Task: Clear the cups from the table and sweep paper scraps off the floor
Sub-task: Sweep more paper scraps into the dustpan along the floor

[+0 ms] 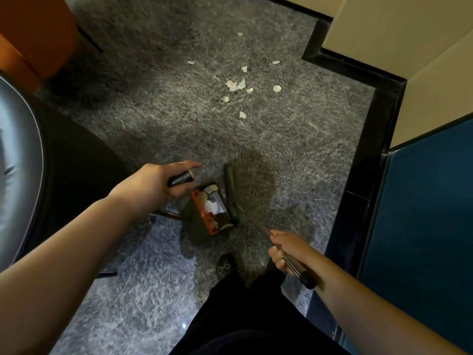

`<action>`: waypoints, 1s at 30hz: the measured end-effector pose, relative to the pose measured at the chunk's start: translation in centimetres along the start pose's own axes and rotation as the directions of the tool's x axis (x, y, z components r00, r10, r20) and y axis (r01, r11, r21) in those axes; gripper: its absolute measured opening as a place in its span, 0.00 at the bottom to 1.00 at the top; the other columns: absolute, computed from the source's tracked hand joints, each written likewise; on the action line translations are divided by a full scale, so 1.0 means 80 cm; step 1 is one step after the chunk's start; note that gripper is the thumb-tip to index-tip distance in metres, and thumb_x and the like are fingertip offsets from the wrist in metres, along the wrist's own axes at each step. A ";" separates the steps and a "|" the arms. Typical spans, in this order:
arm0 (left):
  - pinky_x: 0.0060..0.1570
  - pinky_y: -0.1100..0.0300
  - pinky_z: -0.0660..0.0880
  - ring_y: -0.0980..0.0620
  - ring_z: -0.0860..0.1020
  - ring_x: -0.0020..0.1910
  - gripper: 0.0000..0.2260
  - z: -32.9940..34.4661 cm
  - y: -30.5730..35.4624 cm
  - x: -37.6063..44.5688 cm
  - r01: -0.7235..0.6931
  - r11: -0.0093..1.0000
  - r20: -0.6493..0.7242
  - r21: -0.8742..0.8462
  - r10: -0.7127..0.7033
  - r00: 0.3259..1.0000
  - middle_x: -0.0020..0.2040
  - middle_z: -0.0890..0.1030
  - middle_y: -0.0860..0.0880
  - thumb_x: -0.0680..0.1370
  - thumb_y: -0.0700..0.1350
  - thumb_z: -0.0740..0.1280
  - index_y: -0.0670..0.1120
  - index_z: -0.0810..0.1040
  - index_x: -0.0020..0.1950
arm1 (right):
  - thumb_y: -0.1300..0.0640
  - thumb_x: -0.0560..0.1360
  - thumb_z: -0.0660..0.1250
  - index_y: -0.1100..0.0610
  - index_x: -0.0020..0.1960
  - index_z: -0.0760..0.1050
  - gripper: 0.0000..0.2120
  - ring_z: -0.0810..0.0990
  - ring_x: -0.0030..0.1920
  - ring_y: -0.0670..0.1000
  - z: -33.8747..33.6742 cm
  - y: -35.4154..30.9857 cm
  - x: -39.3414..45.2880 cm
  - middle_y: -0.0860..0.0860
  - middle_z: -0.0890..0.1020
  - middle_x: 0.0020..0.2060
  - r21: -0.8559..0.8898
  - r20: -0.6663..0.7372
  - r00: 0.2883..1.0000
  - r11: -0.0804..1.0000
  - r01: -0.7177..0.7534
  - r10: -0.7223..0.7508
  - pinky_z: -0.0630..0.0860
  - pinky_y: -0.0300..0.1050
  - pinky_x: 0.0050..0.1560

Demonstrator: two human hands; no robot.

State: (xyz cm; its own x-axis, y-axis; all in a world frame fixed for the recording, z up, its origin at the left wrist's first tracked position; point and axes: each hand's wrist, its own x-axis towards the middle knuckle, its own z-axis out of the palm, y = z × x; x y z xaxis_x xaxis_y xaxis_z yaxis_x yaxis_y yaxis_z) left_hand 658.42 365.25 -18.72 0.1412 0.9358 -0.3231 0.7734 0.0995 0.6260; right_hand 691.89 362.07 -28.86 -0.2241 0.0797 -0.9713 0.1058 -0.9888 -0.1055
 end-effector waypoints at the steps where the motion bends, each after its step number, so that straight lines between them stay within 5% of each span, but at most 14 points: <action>1: 0.45 0.70 0.72 0.74 0.76 0.43 0.24 -0.002 0.001 -0.003 -0.003 1.000 0.000 0.001 0.003 1.000 0.43 0.76 0.72 0.71 0.65 0.63 0.66 0.72 0.67 | 0.60 0.84 0.52 0.50 0.77 0.52 0.24 0.65 0.18 0.47 0.005 -0.003 -0.004 0.53 0.67 0.24 -0.013 0.008 1.000 1.000 0.003 -0.003 0.63 0.36 0.19; 4: 0.48 0.64 0.75 0.70 0.79 0.45 0.25 -0.003 -0.003 -0.010 0.030 1.000 -0.002 0.004 -0.030 1.000 0.47 0.80 0.65 0.70 0.66 0.63 0.67 0.71 0.68 | 0.61 0.84 0.52 0.51 0.77 0.53 0.23 0.64 0.18 0.46 0.018 -0.012 -0.013 0.53 0.67 0.26 -0.074 0.003 1.000 0.997 0.031 -0.031 0.61 0.34 0.19; 10: 0.49 0.71 0.71 0.66 0.79 0.45 0.21 -0.016 -0.010 -0.013 0.152 0.986 -0.209 -0.062 -0.161 0.965 0.48 0.82 0.57 0.75 0.51 0.72 0.66 0.74 0.65 | 0.60 0.83 0.51 0.51 0.76 0.56 0.22 0.63 0.18 0.45 0.018 -0.035 -0.037 0.53 0.66 0.26 -0.010 0.020 0.991 0.992 0.129 -0.129 0.60 0.33 0.18; 15: 0.39 0.83 0.66 0.76 0.76 0.40 0.21 -0.036 0.009 0.022 0.190 0.975 -0.298 -0.117 -0.217 0.930 0.44 0.80 0.56 0.75 0.49 0.72 0.62 0.75 0.67 | 0.60 0.83 0.53 0.51 0.76 0.57 0.22 0.63 0.18 0.44 0.004 -0.096 -0.055 0.53 0.66 0.26 -0.021 -0.002 0.971 0.971 0.239 -0.239 0.60 0.33 0.18; 22: 0.50 0.64 0.71 0.59 0.79 0.44 0.21 -0.072 0.059 0.118 0.256 0.954 -0.319 -0.157 -0.294 0.901 0.51 0.80 0.52 0.76 0.48 0.71 0.59 0.74 0.68 | 0.60 0.83 0.51 0.49 0.76 0.56 0.22 0.62 0.17 0.44 -0.041 -0.248 -0.065 0.51 0.65 0.22 0.020 -0.025 0.955 0.955 0.296 -0.296 0.59 0.31 0.16; 30: 0.54 0.59 0.72 0.54 0.78 0.51 0.22 -0.117 0.098 0.237 0.260 0.947 -0.351 -0.191 -0.313 0.883 0.53 0.78 0.52 0.77 0.47 0.70 0.59 0.73 0.70 | 0.59 0.83 0.52 0.49 0.76 0.56 0.22 0.62 0.16 0.44 -0.100 -0.409 -0.071 0.52 0.64 0.22 0.029 -0.055 0.947 0.947 0.320 -0.318 0.60 0.32 0.15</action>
State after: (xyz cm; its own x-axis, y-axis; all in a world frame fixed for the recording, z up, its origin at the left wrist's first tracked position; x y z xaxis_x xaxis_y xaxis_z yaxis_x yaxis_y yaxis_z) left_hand 661.38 386.94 -13.24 -0.3342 0.9135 -0.2320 0.6511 0.4018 0.6440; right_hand 697.47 394.98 -21.62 -0.1929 0.3967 -0.8975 0.0001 -0.9146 -0.4043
